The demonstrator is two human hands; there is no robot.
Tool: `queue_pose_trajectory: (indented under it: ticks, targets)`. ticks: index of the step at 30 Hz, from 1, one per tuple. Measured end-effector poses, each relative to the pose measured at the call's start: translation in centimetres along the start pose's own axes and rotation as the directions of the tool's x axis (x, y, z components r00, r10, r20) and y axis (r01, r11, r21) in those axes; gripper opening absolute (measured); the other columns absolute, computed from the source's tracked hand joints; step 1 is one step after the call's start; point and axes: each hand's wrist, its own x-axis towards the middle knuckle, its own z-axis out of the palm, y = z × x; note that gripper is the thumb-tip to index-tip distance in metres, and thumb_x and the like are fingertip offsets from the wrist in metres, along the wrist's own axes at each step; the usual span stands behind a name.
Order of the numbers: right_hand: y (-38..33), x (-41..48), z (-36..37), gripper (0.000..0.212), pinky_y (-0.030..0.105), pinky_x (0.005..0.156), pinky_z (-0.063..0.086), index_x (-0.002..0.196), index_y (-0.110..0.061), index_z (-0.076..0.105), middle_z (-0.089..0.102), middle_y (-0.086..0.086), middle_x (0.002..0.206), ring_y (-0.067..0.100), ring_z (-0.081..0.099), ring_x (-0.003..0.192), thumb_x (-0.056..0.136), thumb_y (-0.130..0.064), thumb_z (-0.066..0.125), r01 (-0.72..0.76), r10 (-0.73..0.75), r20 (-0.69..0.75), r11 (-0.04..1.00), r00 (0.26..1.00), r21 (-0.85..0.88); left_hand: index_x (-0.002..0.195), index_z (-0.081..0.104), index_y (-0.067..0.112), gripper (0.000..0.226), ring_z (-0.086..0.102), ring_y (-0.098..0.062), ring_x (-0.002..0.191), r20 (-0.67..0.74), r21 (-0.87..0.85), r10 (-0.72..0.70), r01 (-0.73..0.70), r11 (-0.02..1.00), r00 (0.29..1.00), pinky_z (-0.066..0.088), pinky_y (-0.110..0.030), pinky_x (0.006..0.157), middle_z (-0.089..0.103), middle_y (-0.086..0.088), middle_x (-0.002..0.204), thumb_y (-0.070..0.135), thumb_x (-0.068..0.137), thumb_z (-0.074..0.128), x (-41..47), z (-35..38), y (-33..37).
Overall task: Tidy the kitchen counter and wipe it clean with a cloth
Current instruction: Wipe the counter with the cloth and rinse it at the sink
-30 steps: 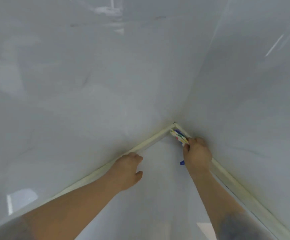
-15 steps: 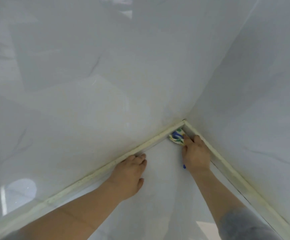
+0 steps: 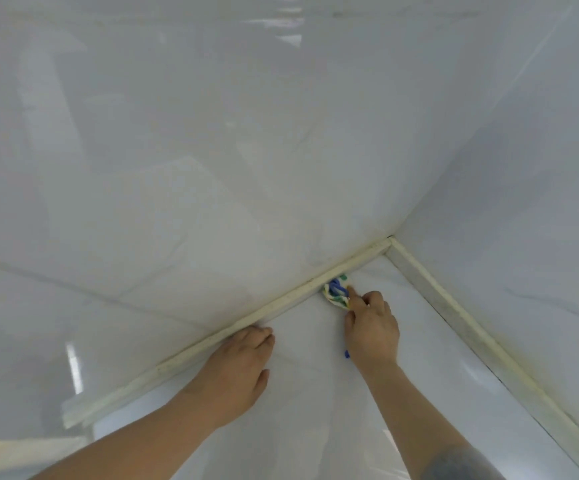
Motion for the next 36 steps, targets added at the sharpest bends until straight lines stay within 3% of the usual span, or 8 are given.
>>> queue_pose_trajectory:
  ticks: [5, 22, 24, 27, 29, 32, 34, 36]
  targets:
    - [-3.8, -2.9, 0.2, 0.041, 0.038, 0.055, 0.049, 0.113, -0.007, 0.068, 0.056, 0.013, 0.086, 0.034, 0.055, 0.068, 0.072, -0.002, 0.069, 0.007, -0.007, 0.017, 1.0, 1.0, 0.009, 0.107, 0.071, 0.012, 0.052, 0.067, -0.013, 0.095, 0.047, 0.002, -0.017, 0.017, 1.0, 0.999, 0.057, -0.023, 0.077, 0.066, 0.003, 0.11, 0.038, 0.076, 0.038, -3.7, -1.2, -1.6]
    - [-18.8, -16.4, 0.6, 0.046, 0.032, 0.05, 0.046, 0.11, -0.015, 0.071, 0.055, 0.003, 0.08, 0.023, 0.053, 0.062, 0.076, -0.017, 0.039, 0.131, -0.135, 0.051, 0.989, 0.99, 0.065, 0.109, 0.07, 0.012, 0.05, 0.066, -0.01, 0.094, 0.115, 0.001, -0.089, 0.089, 0.996, 0.989, 0.052, -0.018, 0.079, 0.067, 0.004, 0.111, 0.037, 0.078, 0.039, -20.2, -4.1, -7.6]
    - [-20.8, -18.2, 0.5, 0.05, 0.032, 0.051, 0.046, 0.11, -0.016, 0.071, 0.055, 0.003, 0.081, 0.025, 0.054, 0.063, 0.077, -0.021, 0.033, 0.152, -0.159, 0.075, 0.984, 0.984, 0.093, 0.109, 0.071, 0.012, 0.046, 0.067, -0.011, 0.093, 0.108, 0.016, -0.069, 0.068, 0.998, 0.992, 0.053, -0.019, 0.078, 0.068, 0.003, 0.11, 0.035, 0.078, 0.046, -22.2, -4.5, -8.4]
    - [-23.6, -20.7, 0.3, 0.052, 0.033, 0.054, 0.047, 0.114, -0.018, 0.069, 0.055, 0.004, 0.083, 0.026, 0.056, 0.066, 0.076, -0.024, 0.033, 0.173, -0.201, 0.167, 0.97, 0.965, 0.168, 0.106, 0.072, 0.013, 0.047, 0.068, -0.009, 0.088, 0.078, 0.026, -0.09, 0.088, 0.996, 0.993, 0.053, -0.016, 0.074, 0.069, 0.005, 0.106, 0.031, 0.063, 0.077, -24.8, -5.2, -9.5]
    - [-25.4, -22.2, 0.0, 0.057, 0.034, 0.061, 0.048, 0.119, -0.022, 0.066, 0.053, 0.004, 0.089, 0.027, 0.056, 0.074, 0.078, -0.029, 0.027, 0.141, -0.204, 0.275, 0.962, 0.94, 0.234, 0.113, 0.068, 0.012, 0.052, 0.067, -0.013, 0.095, 0.081, 0.003, -0.124, 0.124, 0.992, 0.989, 0.052, -0.018, 0.079, 0.065, 0.003, 0.114, 0.028, 0.066, 0.08, -26.4, -5.9, -9.8]
    - [-27.5, -23.6, -1.4, 0.039, 0.042, 0.075, 0.051, 0.111, -0.02, 0.065, 0.051, 0.007, 0.098, 0.029, 0.059, 0.082, 0.089, -0.026, 0.032, -0.029, -0.172, 0.515, 0.933, 0.84, 0.358, 0.146, 0.037, 0.013, 0.051, 0.037, -0.016, 0.134, 0.132, -0.03, -0.173, 0.179, 0.983, 0.976, 0.03, -0.022, 0.108, 0.034, 0.003, 0.149, 0.028, 0.098, 0.047, -28.3, -7.1, -10.2]
    - [-27.8, -24.1, -2.3, 0.022, 0.047, 0.075, 0.051, 0.088, -0.021, 0.061, 0.05, 0.01, 0.096, 0.032, 0.061, 0.078, 0.092, -0.016, 0.04, -0.154, -0.156, 0.59, 0.884, 0.792, 0.441, 0.15, 0.028, 0.015, 0.052, 0.028, -0.015, 0.138, 0.162, -0.033, -0.191, 0.199, 0.979, 0.968, 0.023, -0.023, 0.111, 0.027, 0.003, 0.154, 0.03, 0.101, 0.038, -28.8, -7.4, -10.5]
    - [-27.7, -24.5, -3.4, 0.023, 0.046, 0.07, 0.053, 0.08, -0.024, 0.057, 0.049, 0.01, 0.094, 0.031, 0.063, 0.072, 0.092, -0.013, 0.041, -0.233, -0.107, 0.59, 0.851, 0.8, 0.47, 0.148, 0.031, 0.014, 0.05, 0.03, -0.017, 0.136, 0.166, -0.047, -0.188, 0.198, 0.979, 0.968, 0.025, -0.024, 0.11, 0.03, 0.001, 0.152, 0.028, 0.101, 0.039, -29.1, -7.7, -10.8]
